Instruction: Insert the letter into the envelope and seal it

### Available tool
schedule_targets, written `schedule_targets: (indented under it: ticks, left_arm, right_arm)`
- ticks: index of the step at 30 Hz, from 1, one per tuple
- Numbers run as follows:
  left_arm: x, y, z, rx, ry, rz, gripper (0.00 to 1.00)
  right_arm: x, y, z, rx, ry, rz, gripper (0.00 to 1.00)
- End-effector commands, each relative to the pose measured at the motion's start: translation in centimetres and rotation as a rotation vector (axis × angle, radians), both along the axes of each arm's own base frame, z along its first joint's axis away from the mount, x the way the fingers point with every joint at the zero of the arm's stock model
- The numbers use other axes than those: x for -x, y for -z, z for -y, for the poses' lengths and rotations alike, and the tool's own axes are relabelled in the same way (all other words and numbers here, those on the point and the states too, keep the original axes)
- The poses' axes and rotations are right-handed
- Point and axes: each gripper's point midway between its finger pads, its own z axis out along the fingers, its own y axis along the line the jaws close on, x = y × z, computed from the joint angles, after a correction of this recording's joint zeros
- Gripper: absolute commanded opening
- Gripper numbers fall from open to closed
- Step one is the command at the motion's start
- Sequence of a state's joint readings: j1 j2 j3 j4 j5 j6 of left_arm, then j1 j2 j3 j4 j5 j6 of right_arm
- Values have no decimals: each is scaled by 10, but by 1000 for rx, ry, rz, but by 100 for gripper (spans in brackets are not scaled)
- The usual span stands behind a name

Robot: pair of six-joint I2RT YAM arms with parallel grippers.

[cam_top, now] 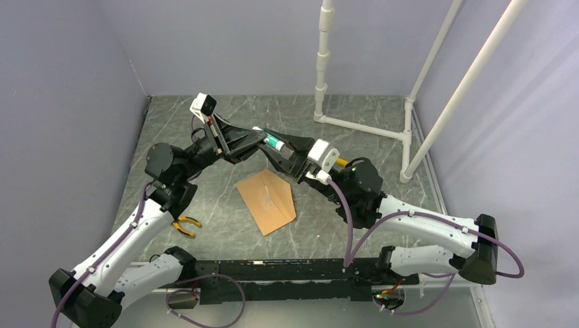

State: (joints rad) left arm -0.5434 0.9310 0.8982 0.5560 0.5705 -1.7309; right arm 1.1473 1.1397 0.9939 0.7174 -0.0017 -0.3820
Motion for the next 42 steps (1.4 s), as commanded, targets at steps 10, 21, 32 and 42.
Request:
schedule_targets:
  ticks: [10, 21, 32, 42]
  left_arm:
    - [14, -8, -2, 1, 14, 79, 40]
    - [18, -16, -7, -2, -15, 124, 56]
    - [20, -20, -5, -9, -5, 148, 50]
    - [15, -4, -3, -96, -48, 147, 75]
  right_arm:
    - [4, -34, 19, -110, 2, -5, 0]
    - [2, -20, 15, -42, 11, -24, 0]
    - [-1, -2, 12, 33, 21, -59, 3]
    - [-9, -13, 24, 8, 63, -132, 0]
